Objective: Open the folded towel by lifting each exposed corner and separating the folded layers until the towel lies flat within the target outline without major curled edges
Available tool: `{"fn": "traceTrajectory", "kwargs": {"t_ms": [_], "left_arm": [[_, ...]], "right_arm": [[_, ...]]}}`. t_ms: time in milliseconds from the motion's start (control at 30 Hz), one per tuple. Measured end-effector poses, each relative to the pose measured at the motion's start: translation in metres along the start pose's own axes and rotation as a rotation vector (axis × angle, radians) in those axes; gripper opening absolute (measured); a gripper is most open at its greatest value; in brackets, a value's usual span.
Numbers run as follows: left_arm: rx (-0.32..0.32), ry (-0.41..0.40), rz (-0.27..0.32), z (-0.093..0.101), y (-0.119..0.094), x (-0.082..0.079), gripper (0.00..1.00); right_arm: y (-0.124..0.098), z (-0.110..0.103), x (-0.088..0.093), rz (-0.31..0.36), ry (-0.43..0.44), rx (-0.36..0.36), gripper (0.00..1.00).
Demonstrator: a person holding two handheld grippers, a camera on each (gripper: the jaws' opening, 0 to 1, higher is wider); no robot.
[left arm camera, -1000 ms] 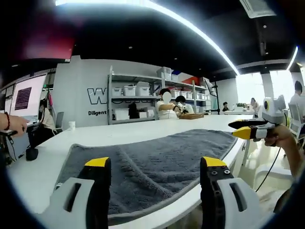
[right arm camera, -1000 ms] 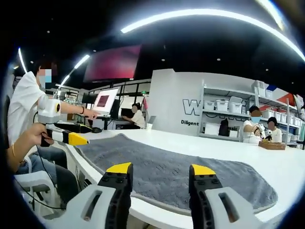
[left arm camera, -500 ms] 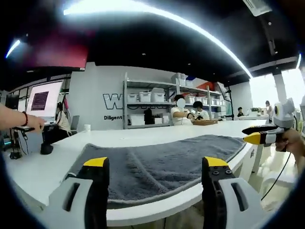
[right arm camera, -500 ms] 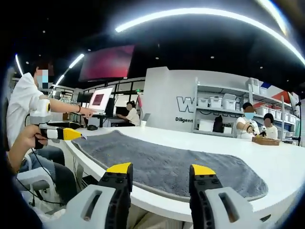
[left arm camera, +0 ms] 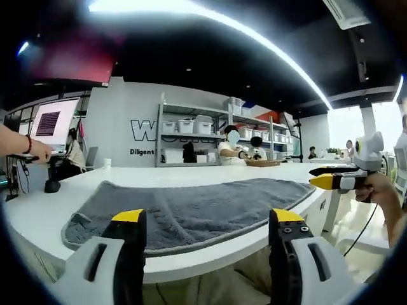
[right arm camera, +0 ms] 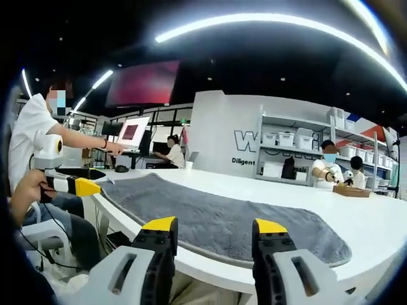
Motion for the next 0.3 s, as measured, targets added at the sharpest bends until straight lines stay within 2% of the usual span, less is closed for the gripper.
{"fn": "traceTrajectory", "kwargs": {"t_ms": [300], "left_arm": [[0.027, 0.012, -0.012, 0.0098, -0.0007, 0.0012, 0.78]], "right_arm": [[-0.0037, -0.0048, -0.0018, 0.006, -0.006, -0.012, 0.44]]}}
Point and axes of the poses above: the point that each gripper's makers call its tool centre point, and the gripper's own axes: y roughly forward along the fingers, z roughly to its right, x roughly out of its underside, the point moved 7 cm from there along -y, roughly backward along the fingers, and after that the axes turned 11 degrees about -z, right-handed, at the moved point
